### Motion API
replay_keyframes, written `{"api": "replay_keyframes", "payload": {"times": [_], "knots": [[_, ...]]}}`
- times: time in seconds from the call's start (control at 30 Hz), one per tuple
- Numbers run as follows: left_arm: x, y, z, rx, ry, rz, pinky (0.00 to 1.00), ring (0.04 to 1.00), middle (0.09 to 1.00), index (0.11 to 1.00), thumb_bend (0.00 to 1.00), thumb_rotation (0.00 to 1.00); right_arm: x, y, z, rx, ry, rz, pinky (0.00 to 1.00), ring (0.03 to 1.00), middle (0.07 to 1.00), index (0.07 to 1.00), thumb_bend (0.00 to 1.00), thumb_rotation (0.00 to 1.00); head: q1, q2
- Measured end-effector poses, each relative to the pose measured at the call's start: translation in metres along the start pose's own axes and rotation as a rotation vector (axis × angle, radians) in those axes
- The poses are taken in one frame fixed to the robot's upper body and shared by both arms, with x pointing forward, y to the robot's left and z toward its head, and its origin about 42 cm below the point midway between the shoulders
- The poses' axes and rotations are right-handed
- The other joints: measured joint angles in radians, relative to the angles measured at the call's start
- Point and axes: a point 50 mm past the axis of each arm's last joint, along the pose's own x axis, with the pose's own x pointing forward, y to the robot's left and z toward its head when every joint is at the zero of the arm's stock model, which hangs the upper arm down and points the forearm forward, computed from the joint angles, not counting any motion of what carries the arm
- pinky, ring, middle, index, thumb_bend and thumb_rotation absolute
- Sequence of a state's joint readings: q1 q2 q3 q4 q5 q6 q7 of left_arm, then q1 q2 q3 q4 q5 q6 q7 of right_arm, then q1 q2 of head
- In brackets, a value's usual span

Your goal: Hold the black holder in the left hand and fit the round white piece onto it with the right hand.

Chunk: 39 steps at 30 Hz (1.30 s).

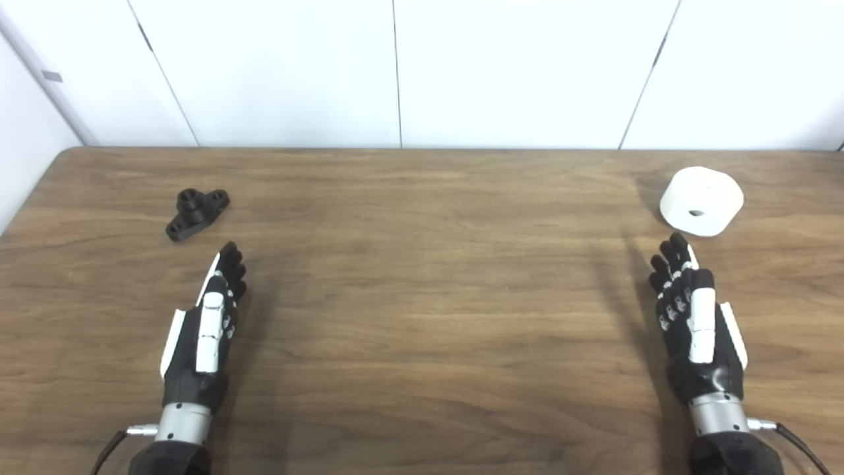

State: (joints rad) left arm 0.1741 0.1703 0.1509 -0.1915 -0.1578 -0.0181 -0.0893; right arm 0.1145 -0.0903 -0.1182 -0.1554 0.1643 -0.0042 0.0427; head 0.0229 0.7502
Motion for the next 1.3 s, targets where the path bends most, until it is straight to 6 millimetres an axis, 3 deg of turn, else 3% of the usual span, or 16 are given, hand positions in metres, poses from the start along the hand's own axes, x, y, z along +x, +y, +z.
{"api": "replay_keyframes", "payload": {"times": [0.2, 0.3, 0.5, 1.1, 1.3], "knots": [[-0.002, -0.001, 0.001, 0.006, -0.004, -0.001, 1.0, 1.0, 1.0, 1.0, 0.49, 1.0, 0.0, -0.001, 0.0, -0.004, -0.002, -0.001, 1.0, 0.989, 0.995, 0.989, 0.56, 1.0, 0.052, -0.02], [-0.003, -0.003, 0.0, 0.021, -0.01, -0.002, 1.0, 1.0, 1.0, 0.999, 0.5, 1.0, -0.001, -0.003, 0.0, -0.008, -0.006, 0.0, 1.0, 0.993, 1.0, 0.996, 0.55, 1.0, 0.113, -0.06], [-0.006, -0.01, -0.004, 0.016, -0.022, 0.003, 1.0, 1.0, 1.0, 1.0, 0.49, 1.0, -0.001, -0.008, 0.0, -0.013, -0.015, 0.016, 1.0, 0.99, 1.0, 1.0, 0.55, 1.0, 0.166, -0.117], [-0.005, -0.018, -0.009, 0.08, -0.057, -0.015, 1.0, 1.0, 1.0, 1.0, 0.39, 1.0, 0.004, -0.015, -0.002, -0.007, -0.057, 0.043, 1.0, 0.995, 1.0, 1.0, 0.49, 1.0, 0.253, -0.253], [-0.005, -0.019, -0.009, 0.086, -0.057, -0.017, 1.0, 1.0, 1.0, 0.998, 0.38, 1.0, 0.006, -0.019, -0.001, -0.009, -0.066, 0.044, 1.0, 0.989, 0.996, 1.0, 0.52, 1.0, 0.267, -0.264]]}}
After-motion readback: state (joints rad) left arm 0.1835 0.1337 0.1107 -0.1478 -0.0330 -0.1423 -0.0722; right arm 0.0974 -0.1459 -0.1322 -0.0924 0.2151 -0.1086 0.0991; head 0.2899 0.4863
